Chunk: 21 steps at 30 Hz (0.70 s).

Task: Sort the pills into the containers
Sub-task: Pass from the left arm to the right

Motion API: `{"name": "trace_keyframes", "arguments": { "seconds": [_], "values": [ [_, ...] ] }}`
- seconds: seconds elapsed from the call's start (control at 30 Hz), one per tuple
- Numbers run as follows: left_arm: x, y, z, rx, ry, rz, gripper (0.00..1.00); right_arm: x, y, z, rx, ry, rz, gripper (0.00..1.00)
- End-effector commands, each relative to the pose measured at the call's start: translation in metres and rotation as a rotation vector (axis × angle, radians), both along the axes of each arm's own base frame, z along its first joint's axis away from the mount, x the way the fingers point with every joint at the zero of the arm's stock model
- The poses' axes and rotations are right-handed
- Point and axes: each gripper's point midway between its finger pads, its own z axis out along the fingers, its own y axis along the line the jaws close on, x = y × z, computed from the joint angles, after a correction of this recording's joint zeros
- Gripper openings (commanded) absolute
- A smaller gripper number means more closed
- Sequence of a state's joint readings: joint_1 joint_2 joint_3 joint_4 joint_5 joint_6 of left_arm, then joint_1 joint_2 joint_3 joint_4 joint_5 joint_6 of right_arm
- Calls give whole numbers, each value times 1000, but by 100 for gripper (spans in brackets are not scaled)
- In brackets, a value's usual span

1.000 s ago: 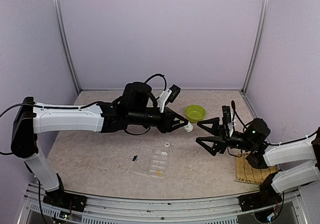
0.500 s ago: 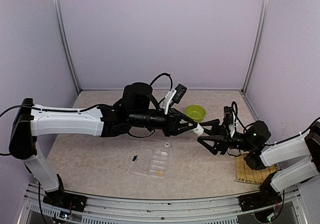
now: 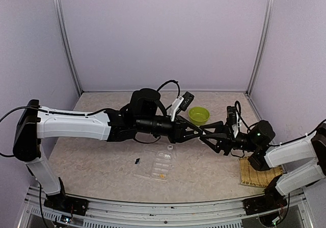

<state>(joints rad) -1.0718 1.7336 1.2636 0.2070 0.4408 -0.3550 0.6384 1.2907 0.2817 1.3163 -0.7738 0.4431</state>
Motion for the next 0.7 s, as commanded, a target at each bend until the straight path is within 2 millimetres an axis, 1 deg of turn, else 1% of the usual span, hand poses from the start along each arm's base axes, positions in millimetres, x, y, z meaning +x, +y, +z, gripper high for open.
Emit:
{"name": "trace_keyframes", "arguments": {
  "seconds": [0.0,0.1,0.3,0.4,0.57,0.63,0.67],
  "values": [
    [-2,-5,9,-19,-20,-12,8,4,4,1,-18,-2,13,46],
    [0,-4,11,-22,-28,-3,8,4,5,-3,-30,5,16,47],
    [0,-2,17,-37,-38,4,8,4,5,-12,-60,7,9,54],
    [1,0,19,-43,-39,7,8,4,4,-14,-68,7,0,55],
    [0,0,19,-44,-37,4,8,4,3,-12,-64,0,-5,51],
    [0,0,17,-41,-32,3,8,4,3,-12,-63,1,-5,47],
    [0,0,17,-42,-30,3,8,4,3,-12,-63,1,-5,43]
  ]
}}
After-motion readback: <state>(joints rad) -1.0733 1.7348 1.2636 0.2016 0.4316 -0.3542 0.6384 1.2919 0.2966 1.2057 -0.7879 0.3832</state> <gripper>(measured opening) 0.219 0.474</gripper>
